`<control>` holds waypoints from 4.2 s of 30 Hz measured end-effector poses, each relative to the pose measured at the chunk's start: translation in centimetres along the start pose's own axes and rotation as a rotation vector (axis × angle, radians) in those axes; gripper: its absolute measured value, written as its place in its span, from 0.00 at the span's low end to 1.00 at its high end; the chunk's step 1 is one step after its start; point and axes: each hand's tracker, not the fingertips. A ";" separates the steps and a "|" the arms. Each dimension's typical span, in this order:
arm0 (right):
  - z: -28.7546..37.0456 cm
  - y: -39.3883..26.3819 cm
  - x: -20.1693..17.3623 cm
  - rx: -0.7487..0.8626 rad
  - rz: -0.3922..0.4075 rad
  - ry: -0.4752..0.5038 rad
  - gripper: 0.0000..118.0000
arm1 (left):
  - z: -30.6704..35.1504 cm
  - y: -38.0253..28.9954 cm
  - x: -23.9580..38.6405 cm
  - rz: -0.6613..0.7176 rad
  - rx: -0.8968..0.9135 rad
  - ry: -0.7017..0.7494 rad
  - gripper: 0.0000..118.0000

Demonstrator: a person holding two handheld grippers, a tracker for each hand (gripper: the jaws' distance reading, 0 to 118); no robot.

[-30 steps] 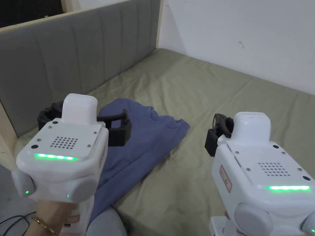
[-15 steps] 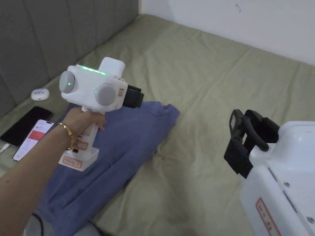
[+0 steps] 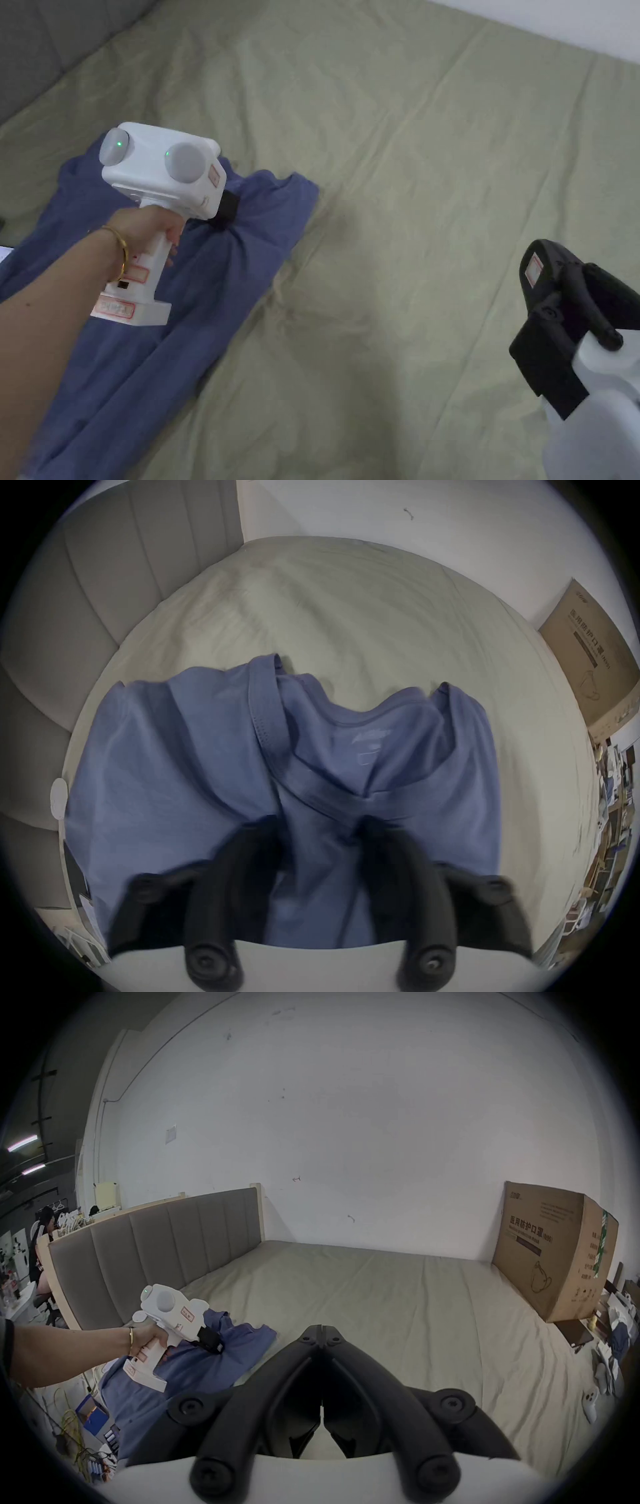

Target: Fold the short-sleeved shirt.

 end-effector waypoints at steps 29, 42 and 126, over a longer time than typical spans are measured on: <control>18.2 0.5 5.8 0.174 -0.070 -0.193 0.00 | 53.7 -7.0 7.6 0.065 1.026 -0.356 0.00; 24.0 -0.1 9.9 0.234 -0.095 -0.379 0.00 | 56.4 0.2 19.5 -0.068 1.018 -0.494 0.00; 9.4 -7.7 13.5 -0.141 -0.157 -0.369 0.00 | 6.3 -8.3 22.4 -0.179 -0.046 -0.102 0.01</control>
